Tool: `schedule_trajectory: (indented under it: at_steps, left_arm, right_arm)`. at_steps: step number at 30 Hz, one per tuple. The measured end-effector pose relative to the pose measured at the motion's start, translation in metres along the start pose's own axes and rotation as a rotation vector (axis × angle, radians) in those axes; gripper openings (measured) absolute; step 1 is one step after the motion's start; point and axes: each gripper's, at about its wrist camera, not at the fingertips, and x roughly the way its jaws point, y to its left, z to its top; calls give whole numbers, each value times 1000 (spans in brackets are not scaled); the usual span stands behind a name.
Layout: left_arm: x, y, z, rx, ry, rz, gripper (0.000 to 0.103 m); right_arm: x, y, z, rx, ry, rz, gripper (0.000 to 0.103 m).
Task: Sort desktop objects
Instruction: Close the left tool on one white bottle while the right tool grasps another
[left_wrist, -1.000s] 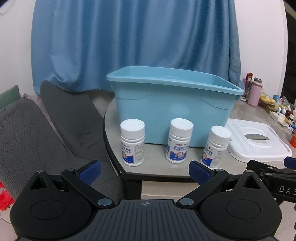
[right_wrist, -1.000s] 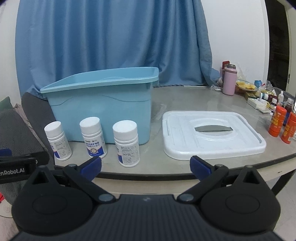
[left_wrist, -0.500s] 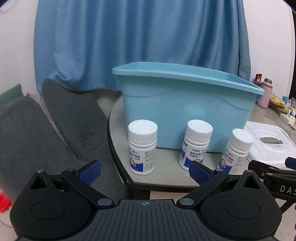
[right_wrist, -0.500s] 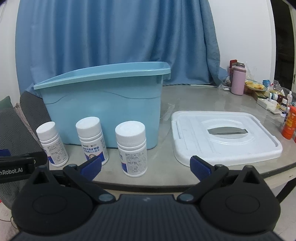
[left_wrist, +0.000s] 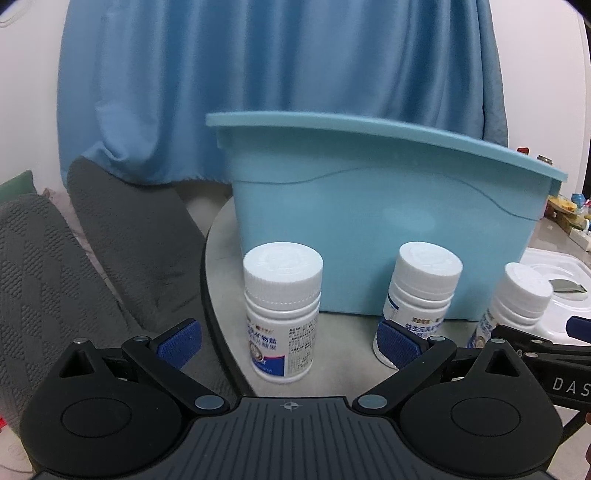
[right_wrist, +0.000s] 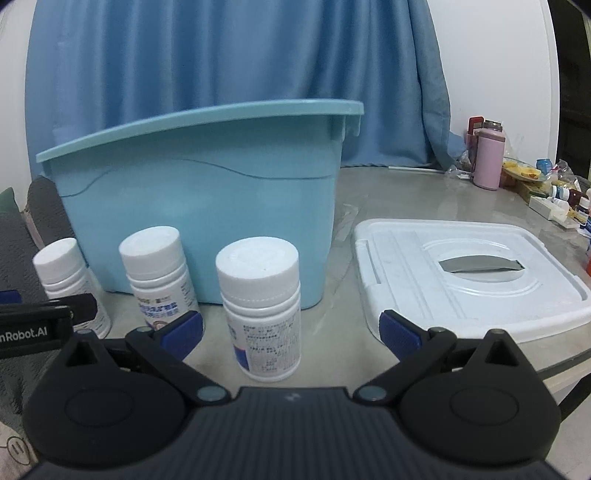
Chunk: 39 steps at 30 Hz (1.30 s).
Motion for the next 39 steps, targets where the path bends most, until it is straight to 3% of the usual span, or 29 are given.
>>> schedule_trajectory:
  at_steps: [4, 5, 6, 7, 8, 9, 18, 33, 39]
  left_arm:
    - [17, -1, -1, -2, -7, 1, 101]
    - [21, -2, -1, -1, -11, 0, 94]
    - [24, -3, -1, 4, -21, -3, 77]
    - [28, -5, -1, 18, -17, 11, 48]
    - [31, -5, 0, 24, -18, 10, 48]
    - [34, -5, 1, 15, -19, -6, 48]
    - [20, -11, 8, -12, 31, -8, 48]
    - [-74, -18, 21, -21, 73, -9, 48]
    - [-106, -5, 31, -30, 69, -4, 48]
  right_arm:
    - [14, 4, -2, -13, -4, 8, 102]
    - [18, 5, -3, -16, -5, 13, 100]
    - [22, 6, -3, -18, -5, 17, 93]
    - [25, 7, -3, -21, -3, 23, 82]
    - [29, 7, -2, -24, 12, 32, 52]
    - [32, 7, -2, -25, 23, 37, 48]
    - [13, 4, 10, -18, 58, 43, 48]
    - [-66, 5, 37, -30, 88, 54, 48]
    - [-90, 8, 45, -18, 87, 68, 48]
